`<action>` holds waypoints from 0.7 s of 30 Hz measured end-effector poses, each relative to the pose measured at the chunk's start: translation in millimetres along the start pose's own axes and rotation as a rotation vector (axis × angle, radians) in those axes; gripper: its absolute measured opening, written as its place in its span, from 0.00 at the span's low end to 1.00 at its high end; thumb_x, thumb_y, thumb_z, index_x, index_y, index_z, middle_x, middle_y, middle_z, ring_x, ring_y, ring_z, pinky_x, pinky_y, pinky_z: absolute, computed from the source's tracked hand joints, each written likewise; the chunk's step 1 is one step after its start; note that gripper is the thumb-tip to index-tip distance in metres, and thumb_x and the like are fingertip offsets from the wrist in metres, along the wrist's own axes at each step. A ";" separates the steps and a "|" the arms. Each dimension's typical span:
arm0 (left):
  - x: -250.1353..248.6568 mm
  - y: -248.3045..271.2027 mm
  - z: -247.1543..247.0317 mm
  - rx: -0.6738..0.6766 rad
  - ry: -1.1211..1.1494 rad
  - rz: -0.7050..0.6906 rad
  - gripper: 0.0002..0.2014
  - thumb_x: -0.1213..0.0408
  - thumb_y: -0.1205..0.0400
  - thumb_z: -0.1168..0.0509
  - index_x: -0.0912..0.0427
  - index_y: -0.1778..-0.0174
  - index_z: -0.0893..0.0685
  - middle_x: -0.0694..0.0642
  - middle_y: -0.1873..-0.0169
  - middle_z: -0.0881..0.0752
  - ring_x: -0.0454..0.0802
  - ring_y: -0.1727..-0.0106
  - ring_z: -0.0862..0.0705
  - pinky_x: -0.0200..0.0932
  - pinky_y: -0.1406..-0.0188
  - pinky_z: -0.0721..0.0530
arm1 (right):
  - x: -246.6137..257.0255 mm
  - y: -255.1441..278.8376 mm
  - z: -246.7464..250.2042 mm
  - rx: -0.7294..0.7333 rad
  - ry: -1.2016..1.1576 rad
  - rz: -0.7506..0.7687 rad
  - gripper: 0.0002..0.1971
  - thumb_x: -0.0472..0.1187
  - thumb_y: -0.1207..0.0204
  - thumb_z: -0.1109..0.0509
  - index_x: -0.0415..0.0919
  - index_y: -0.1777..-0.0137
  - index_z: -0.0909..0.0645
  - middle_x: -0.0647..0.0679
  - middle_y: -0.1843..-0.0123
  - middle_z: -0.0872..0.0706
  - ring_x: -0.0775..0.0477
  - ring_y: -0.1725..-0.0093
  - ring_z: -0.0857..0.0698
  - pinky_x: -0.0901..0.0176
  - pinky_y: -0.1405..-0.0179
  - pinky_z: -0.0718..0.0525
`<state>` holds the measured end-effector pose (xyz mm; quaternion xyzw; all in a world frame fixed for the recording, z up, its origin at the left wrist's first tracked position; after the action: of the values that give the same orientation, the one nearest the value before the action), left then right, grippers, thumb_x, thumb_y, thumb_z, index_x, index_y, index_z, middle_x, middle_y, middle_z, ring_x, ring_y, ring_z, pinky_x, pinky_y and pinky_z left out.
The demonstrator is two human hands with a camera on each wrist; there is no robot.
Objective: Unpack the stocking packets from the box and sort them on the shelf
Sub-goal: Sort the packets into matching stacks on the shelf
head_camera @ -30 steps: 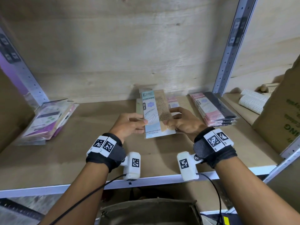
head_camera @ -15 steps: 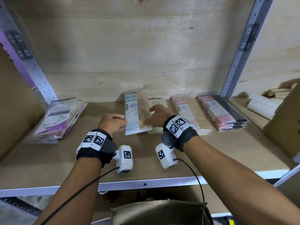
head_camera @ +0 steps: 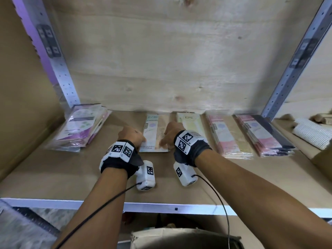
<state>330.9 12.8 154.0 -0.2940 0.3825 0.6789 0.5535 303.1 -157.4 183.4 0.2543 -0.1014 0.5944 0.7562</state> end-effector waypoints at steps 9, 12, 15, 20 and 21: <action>1.9 -1.1 1.6 0.032 0.061 0.018 0.13 0.68 0.25 0.22 0.68 0.47 0.09 0.68 0.50 0.09 0.65 0.46 0.10 0.58 0.42 0.11 | 5.7 -11.3 -4.9 -0.014 0.066 0.007 0.23 0.47 0.45 0.12 0.41 0.66 0.25 0.44 0.60 0.17 0.41 0.62 0.16 0.51 0.62 0.13; -0.2 1.0 2.6 0.038 0.048 0.016 0.13 0.66 0.25 0.23 0.67 0.47 0.09 0.67 0.50 0.09 0.65 0.46 0.09 0.57 0.42 0.11 | 7.5 -7.3 -3.8 -0.004 0.057 0.014 0.21 0.45 0.42 0.13 0.39 0.66 0.24 0.42 0.59 0.17 0.41 0.61 0.16 0.51 0.61 0.13; -1.5 3.5 4.1 0.035 0.032 0.011 0.10 0.64 0.24 0.23 0.66 0.50 0.09 0.66 0.52 0.08 0.64 0.47 0.09 0.57 0.43 0.10 | 7.0 -5.3 -3.2 -0.006 0.037 0.019 0.20 0.43 0.39 0.14 0.39 0.67 0.25 0.42 0.57 0.19 0.42 0.59 0.19 0.55 0.62 0.17; -2.1 4.1 7.7 0.034 -0.003 0.007 0.08 0.63 0.23 0.24 0.64 0.53 0.09 0.64 0.55 0.08 0.61 0.54 0.08 0.55 0.48 0.08 | 4.8 -4.3 -5.2 -0.012 0.026 0.034 0.20 0.41 0.35 0.16 0.40 0.68 0.28 0.40 0.53 0.21 0.43 0.57 0.21 0.55 0.58 0.17; -1.8 3.7 7.9 0.038 -0.004 0.004 0.09 0.62 0.23 0.24 0.64 0.53 0.09 0.64 0.55 0.08 0.60 0.54 0.08 0.54 0.48 0.08 | 5.2 -3.9 -5.1 -0.013 0.029 0.036 0.20 0.41 0.35 0.16 0.40 0.69 0.28 0.40 0.53 0.22 0.43 0.58 0.21 0.56 0.58 0.17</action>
<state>327.9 18.1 160.4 -0.2814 0.3945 0.6733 0.5585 307.4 -151.0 180.4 0.2389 -0.0990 0.6109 0.7483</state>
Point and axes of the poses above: each hand's wrist, its own y-axis away from the middle knuckle, its own z-axis out of the back of the hand, x = y × z, the point moved 7 cm from there along -y, towards the middle knuckle
